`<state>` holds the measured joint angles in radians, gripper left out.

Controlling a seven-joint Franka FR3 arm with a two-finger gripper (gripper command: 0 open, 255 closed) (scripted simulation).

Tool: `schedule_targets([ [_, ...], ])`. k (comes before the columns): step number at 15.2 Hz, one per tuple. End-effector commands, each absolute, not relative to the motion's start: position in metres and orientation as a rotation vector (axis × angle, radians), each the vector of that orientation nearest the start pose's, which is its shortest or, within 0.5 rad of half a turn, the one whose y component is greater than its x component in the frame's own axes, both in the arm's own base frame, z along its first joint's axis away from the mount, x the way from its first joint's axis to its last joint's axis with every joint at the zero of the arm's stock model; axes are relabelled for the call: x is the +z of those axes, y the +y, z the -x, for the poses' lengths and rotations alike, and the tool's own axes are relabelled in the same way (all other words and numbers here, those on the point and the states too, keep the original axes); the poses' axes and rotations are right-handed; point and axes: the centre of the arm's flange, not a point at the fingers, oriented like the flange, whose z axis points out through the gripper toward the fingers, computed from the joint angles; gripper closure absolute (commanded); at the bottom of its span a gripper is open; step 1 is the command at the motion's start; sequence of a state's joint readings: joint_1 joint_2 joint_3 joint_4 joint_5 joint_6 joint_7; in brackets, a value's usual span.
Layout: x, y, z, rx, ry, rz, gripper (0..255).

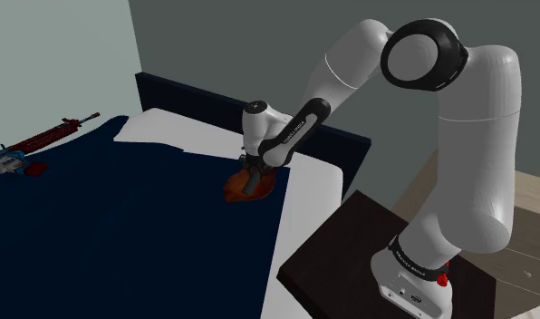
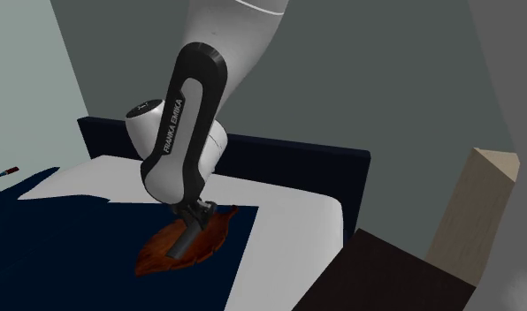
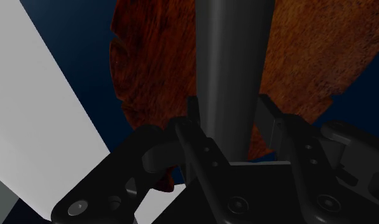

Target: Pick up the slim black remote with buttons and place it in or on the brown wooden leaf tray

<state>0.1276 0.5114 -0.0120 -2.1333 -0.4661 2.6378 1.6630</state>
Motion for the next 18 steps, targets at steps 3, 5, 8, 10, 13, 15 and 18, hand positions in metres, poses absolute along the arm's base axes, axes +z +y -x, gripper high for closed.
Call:
schedule_targets([
  [3,0.159,0.077,-0.562,-0.284,1.762,2.764,255],
  [5,0.159,0.077,-0.562,-0.284,1.762,2.764,255],
  [8,0.159,0.077,-0.562,-0.284,1.762,2.764,0],
  [10,0.159,0.077,-0.562,-0.284,1.762,2.764,0],
  [13,0.172,0.08,-0.561,-0.284,1.762,2.764,0],
  [15,0.197,0.085,-0.559,-0.284,1.762,2.764,0],
  [18,0.208,0.088,-0.559,-0.284,1.762,2.764,0],
])
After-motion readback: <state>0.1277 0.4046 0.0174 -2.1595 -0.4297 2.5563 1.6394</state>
